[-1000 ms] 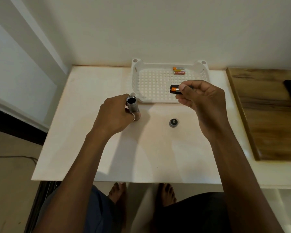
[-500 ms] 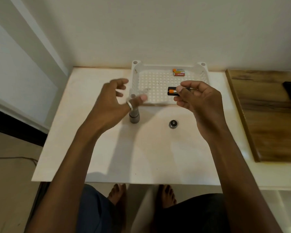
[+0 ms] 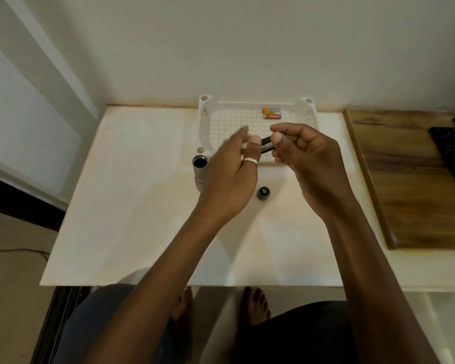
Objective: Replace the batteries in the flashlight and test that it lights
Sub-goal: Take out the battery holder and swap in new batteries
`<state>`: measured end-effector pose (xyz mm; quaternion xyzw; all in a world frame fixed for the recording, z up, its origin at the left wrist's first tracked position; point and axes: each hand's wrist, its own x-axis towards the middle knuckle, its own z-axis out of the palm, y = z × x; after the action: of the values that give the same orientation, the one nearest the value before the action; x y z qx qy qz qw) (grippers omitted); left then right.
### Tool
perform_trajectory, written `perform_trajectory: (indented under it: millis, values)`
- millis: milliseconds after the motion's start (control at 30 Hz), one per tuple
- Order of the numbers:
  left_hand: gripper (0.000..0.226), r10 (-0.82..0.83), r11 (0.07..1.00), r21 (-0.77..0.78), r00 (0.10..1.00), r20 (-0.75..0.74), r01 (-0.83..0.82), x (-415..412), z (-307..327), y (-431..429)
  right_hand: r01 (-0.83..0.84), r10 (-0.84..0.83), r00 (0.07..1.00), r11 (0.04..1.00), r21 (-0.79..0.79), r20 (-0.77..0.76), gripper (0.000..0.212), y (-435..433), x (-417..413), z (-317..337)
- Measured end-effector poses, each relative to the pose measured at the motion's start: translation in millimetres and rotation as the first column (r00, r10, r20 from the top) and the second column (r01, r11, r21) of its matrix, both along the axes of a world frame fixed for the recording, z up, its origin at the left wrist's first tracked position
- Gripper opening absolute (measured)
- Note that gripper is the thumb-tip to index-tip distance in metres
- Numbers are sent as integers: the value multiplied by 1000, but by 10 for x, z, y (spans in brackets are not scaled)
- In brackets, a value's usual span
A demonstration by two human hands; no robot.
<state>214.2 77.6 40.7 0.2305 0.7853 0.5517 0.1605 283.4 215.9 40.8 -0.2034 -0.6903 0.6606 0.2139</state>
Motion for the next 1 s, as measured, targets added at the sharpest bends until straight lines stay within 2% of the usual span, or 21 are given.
perform_trajectory:
  millis: [33, 67, 100, 200, 300, 400, 467, 600, 733, 1000]
  values:
    - [41, -32, 999, 50, 976, 216, 22, 13, -9, 31, -5, 5, 1000, 1000, -9, 10, 20, 10, 3, -6]
    - [38, -60, 993, 119, 907, 416, 11, 27, -6, 56, -4, 4, 1000, 1000, -15, 23, 21, 21, 4, -9]
    - [37, -78, 985, 170, 829, 554, -21, 33, 9, 71, 6, -5, 999, 1000, -16, 35, 22, 29, 3, -8]
    - [34, -107, 972, 223, 702, 704, -75, -2, 35, 71, 49, -49, 998, 999, -1, 41, 24, 30, -9, 5]
    - [25, -141, 951, 280, 626, 767, -129, -29, 35, 36, 77, -84, 996, 986, 149, 37, 22, -6, -18, -4]
    - [16, -152, 921, 326, 574, 805, -213, -39, 21, 16, 50, -78, 994, 948, 316, 77, 33, -55, -18, -13]
    - [17, -141, 911, 327, 557, 819, -250, -43, 12, 15, 35, -68, 994, 933, 357, 82, 43, -71, -12, -16]
    - [24, -135, 921, 312, 561, 817, -232, -58, -12, 16, -21, -26, 995, 884, 467, 94, 49, -92, 13, -30]
    - [30, -120, 931, 297, 587, 800, -214, -74, -46, 25, -14, -40, 995, 864, 504, 95, 50, -116, 5, -53]
    - [22, -96, 917, 302, 590, 802, -261, -69, -95, 65, 35, -80, 995, 835, 550, 59, 52, -101, -34, -100]
